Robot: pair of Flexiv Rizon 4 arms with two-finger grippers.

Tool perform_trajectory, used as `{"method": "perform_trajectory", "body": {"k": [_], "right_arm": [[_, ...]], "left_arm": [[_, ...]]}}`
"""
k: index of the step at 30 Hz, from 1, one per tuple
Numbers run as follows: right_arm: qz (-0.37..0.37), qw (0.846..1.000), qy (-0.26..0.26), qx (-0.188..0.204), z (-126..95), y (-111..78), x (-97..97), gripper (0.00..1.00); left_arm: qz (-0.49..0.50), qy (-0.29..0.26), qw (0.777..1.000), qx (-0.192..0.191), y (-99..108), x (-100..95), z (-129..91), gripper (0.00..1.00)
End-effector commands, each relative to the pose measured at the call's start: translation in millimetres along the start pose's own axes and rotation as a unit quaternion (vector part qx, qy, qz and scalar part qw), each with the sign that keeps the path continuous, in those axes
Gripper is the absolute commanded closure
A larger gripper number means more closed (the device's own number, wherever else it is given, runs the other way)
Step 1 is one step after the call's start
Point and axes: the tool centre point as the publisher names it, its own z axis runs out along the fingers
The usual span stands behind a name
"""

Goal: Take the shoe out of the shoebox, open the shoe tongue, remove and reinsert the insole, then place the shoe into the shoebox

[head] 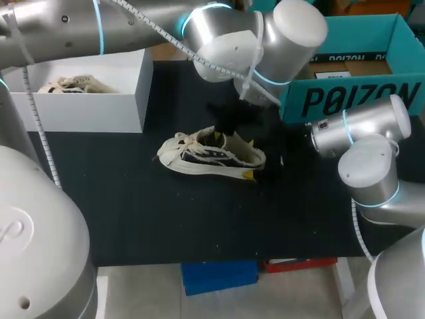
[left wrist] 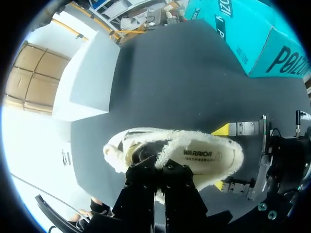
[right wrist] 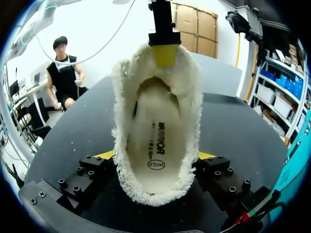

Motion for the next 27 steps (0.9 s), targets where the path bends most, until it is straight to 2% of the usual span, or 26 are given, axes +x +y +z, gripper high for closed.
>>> {"method": "perform_trajectory", "body": {"k": [1, 10, 11, 12, 19, 27], "right_arm": [[0.000, 1.000, 0.000, 0.001, 5, -3.1, 0.4, 1.00], [0.000, 1.000, 0.000, 0.001, 5, -3.1, 0.4, 1.00], [0.000, 1.000, 0.000, 0.001, 5, -3.1, 0.4, 1.00], [0.000, 1.000, 0.000, 0.001, 5, -3.1, 0.4, 1.00], [0.000, 1.000, 0.000, 0.001, 5, -3.1, 0.4, 1.00], [0.000, 1.000, 0.000, 0.001, 5, -3.1, 0.4, 1.00]], "left_arm": [[-0.006, 0.016, 1.000, 0.011, 4, -27.2, -10, 1.00], [-0.054, -0.010, 0.998, -0.013, 10, -82.4, 25, 1.00], [-0.064, -0.011, 0.998, -0.021, 9, -89.0, 28, 0.65], [-0.072, -0.009, 0.997, -0.026, 8, -95.5, 31, 0.00], [-0.117, 0.003, 0.992, -0.051, 4, -131.6, 43, 0.00], [-0.128, 0.004, 0.989, -0.075, 10, -140.1, 64, 0.00]]}}
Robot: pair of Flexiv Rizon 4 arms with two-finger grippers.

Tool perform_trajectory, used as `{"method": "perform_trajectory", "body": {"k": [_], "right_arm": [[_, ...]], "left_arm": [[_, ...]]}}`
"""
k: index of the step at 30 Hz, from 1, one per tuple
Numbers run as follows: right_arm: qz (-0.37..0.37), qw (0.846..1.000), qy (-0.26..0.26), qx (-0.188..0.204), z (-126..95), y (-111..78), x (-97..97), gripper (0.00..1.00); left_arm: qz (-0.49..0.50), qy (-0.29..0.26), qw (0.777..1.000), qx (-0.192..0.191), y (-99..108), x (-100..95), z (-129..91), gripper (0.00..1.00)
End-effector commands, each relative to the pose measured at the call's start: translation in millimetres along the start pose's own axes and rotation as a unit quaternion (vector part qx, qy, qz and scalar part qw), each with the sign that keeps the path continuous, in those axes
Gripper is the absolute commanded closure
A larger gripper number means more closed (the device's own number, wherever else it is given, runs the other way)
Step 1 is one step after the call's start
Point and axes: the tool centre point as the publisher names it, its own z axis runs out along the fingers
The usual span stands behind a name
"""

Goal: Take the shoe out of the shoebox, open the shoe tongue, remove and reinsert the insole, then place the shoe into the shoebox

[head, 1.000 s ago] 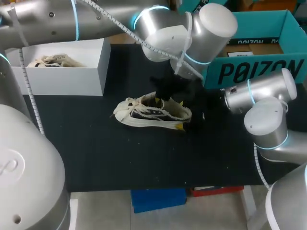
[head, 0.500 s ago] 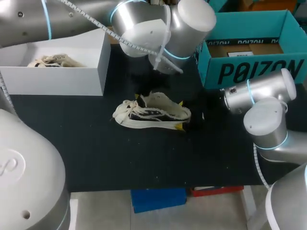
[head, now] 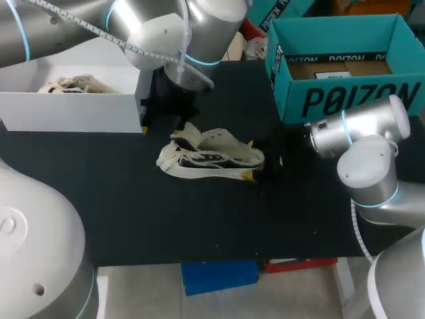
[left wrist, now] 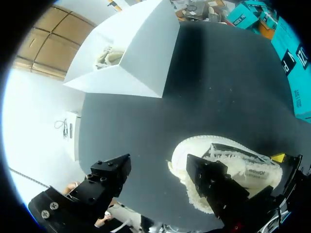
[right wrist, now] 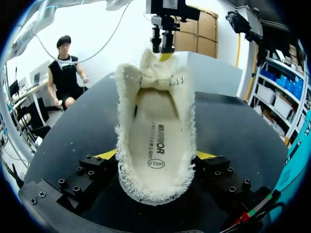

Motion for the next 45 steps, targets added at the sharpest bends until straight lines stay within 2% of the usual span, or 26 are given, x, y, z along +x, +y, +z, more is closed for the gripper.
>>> {"method": "perform_trajectory", "body": {"k": [1, 8, 17, 20, 22, 25, 26, 27, 28, 29, 30, 31, 32, 34, 38, 40, 45], "right_arm": [[0.000, 1.000, 0.000, 0.000, 4, -3.1, -0.1, 1.00], [0.000, 1.000, 0.000, 0.000, 4, -3.1, -0.1, 1.00], [0.000, 1.000, 0.000, 0.000, 4, -3.1, -0.1, 1.00], [0.000, 1.000, 0.000, 0.000, 4, -3.1, -0.1, 1.00], [0.000, 1.000, 0.000, 0.000, 4, -3.1, -0.1, 1.00], [0.000, 1.000, 0.000, 0.000, 4, -3.1, -0.1, 1.00], [0.000, 1.000, 0.000, 0.000, 4, -3.1, -0.1, 1.00], [0.000, 1.000, 0.000, 0.000, 4, -3.1, -0.1, 1.00], [0.000, 1.000, 0.000, 0.000, 4, -3.1, -0.1, 1.00], [0.000, 1.000, 0.000, 0.000, 4, -3.1, -0.1, 1.00], [0.000, 1.000, 0.000, 0.000, 4, -3.1, -0.1, 1.00], [0.000, 1.000, 0.000, 0.000, 4, -3.1, -0.1, 1.00], [0.000, 1.000, 0.000, 0.000, 4, -3.1, -0.1, 1.00], [0.000, 1.000, 0.000, 0.000, 4, -3.1, -0.1, 1.00], [0.000, 1.000, 0.000, 0.000, 4, -3.1, -0.1, 1.00], [0.000, 1.000, 0.000, 0.000, 4, -3.1, -0.1, 1.00], [0.000, 1.000, 0.000, 0.000, 4, -3.1, -0.1, 1.00]], "left_arm": [[0.001, 0.030, 1.000, -0.007, 0, -0.8, 14, 0.00], [0.001, 0.033, 0.999, -0.021, 4, -1.0, 22, 0.00], [-0.006, 0.033, 0.999, -0.039, 5, -10.8, 33, 0.00], [0.017, 0.081, 0.996, -0.037, 3, -18.0, 19, 0.00], [0.055, 0.138, 0.988, -0.030, 2, -24.3, 1, 0.00], [0.152, 0.238, 0.959, -0.028, 2, -32.7, -30, 0.00], [0.191, 0.265, 0.945, -0.028, 3, -33.7, -40, 0.20], [0.242, 0.293, 0.924, -0.028, 4, -33.8, -51, 0.52], [0.293, 0.315, 0.902, -0.026, 6, -33.5, -61, 0.73], [0.338, 0.338, 0.878, -0.023, 7, -32.3, -69, 0.88], [0.388, 0.351, 0.852, -0.021, 10, -30.1, -76, 0.93], [0.449, 0.372, 0.812, -0.025, 13, -27.8, -83, 1.00], [0.494, 0.386, 0.779, -0.023, 17, -25.9, -89, 1.00], [0.569, 0.375, 0.732, 0.002, 27, -16.1, -97, 0.99], [0.643, 0.330, 0.691, 0.006, 41, 17.4, -99, 1.00], [0.666, 0.334, 0.667, 0.009, 41, 17.4, -99, 1.00], [0.671, 0.334, 0.662, 0.009, 41, 17.4, -99, 1.00]]}}
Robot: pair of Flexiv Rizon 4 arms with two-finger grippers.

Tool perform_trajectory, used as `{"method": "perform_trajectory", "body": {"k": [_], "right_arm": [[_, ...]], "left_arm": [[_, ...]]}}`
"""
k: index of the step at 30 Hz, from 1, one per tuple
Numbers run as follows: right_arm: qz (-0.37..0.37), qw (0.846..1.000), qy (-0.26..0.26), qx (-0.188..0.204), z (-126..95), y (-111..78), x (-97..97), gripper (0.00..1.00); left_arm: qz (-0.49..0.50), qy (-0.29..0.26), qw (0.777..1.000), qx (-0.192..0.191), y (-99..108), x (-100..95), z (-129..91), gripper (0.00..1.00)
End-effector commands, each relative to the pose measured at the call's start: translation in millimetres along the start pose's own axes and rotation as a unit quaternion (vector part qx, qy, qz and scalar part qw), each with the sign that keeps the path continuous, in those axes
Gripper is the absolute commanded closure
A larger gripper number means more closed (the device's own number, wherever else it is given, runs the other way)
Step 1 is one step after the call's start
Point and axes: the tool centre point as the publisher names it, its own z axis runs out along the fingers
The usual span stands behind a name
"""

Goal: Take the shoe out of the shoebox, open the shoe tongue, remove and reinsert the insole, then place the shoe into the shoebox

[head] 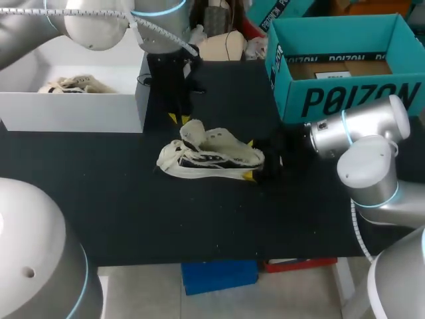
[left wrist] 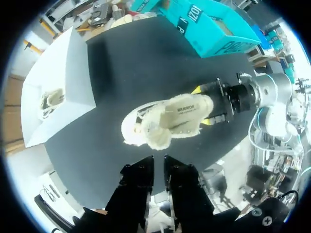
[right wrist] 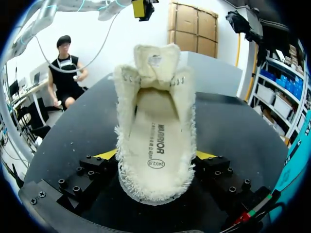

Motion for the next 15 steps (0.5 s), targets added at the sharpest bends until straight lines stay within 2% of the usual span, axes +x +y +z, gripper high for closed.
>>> {"method": "perform_trajectory", "body": {"k": [1, 12, 13, 15], "right_arm": [[0.001, 1.000, 0.000, 0.001, 3.6, -3.1, -0.2, 1.00], [0.001, 1.000, 0.000, 0.001, 3.6, -3.1, -0.2, 1.00], [0.001, 1.000, 0.000, 0.001, 3.6, -3.1, -0.2, 1.00], [0.001, 1.000, 0.000, 0.001, 3.6, -3.1, -0.2, 1.00]], "left_arm": [[0.417, 0.126, 0.899, -0.046, -4.8, -5.2, 3.1, 1.00], [0.417, 0.126, 0.899, -0.046, -4.8, -5.2, 3.1, 1.00], [0.442, 0.137, 0.886, -0.031, -4.6, -4.0, 1.5, 1.00], [0.514, 0.110, 0.850, -0.014, -4.7, 2.2, -1.9, 1.00]]}}
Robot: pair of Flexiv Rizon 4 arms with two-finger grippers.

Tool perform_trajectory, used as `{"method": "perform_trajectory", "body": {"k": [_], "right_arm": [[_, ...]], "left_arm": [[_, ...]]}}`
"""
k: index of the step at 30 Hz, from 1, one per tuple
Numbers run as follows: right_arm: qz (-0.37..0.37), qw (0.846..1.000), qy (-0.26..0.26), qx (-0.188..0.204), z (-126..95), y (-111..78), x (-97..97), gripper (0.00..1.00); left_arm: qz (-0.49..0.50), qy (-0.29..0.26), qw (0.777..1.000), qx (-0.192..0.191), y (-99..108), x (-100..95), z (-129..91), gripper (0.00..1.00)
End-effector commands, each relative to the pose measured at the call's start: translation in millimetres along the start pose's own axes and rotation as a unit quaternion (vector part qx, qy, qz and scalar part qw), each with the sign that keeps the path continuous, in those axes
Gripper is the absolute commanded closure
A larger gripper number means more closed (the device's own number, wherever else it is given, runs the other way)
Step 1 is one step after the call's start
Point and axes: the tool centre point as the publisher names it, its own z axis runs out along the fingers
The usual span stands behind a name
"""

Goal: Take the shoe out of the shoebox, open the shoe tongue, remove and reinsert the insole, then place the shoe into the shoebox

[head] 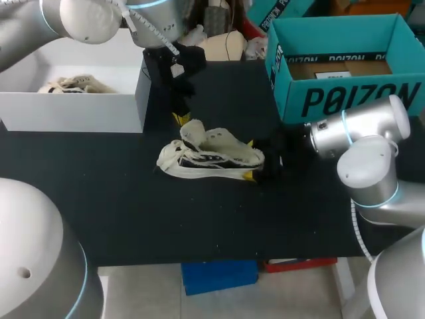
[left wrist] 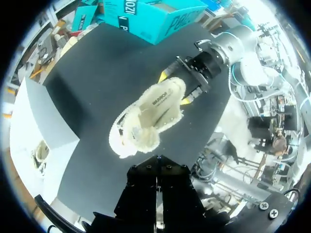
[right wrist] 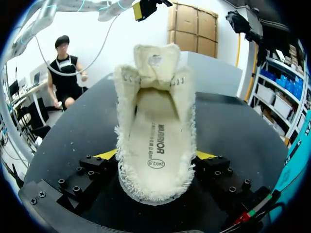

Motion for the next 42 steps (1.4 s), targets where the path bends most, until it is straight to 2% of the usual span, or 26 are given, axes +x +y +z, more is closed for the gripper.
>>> {"method": "perform_trajectory", "body": {"k": [1, 7, 20, 30, 37, 42], "right_arm": [[0.001, 1.000, 0.000, 0.001, 4, -3.0, -0.2, 1.00], [0.001, 1.000, 0.000, 0.001, 4, -3.0, -0.2, 1.00], [0.001, 1.000, 0.000, 0.001, 4, -3.0, -0.2, 1.00], [0.001, 1.000, 0.000, 0.001, 4, -3.0, -0.2, 1.00], [0.001, 1.000, 0.000, 0.001, 4, -3.0, -0.2, 1.00], [0.001, 1.000, 0.000, 0.001, 4, -3.0, -0.2, 1.00]], "left_arm": [[0.325, 0.031, 0.945, -0.001, -6, 3.7, -4, 1.00], [0.445, -0.012, 0.896, -0.004, -19, 16.7, -2, 1.00], [0.445, -0.016, 0.895, -0.008, -22, 17.6, 0, 1.00], [0.405, -0.031, 0.913, -0.030, -39, -5.2, 36, 1.00], [0.378, -0.017, 0.925, -0.040, -56, -14.6, 63, 1.00], [0.382, -0.001, 0.923, -0.036, -68, -16.6, 78, 1.00]]}}
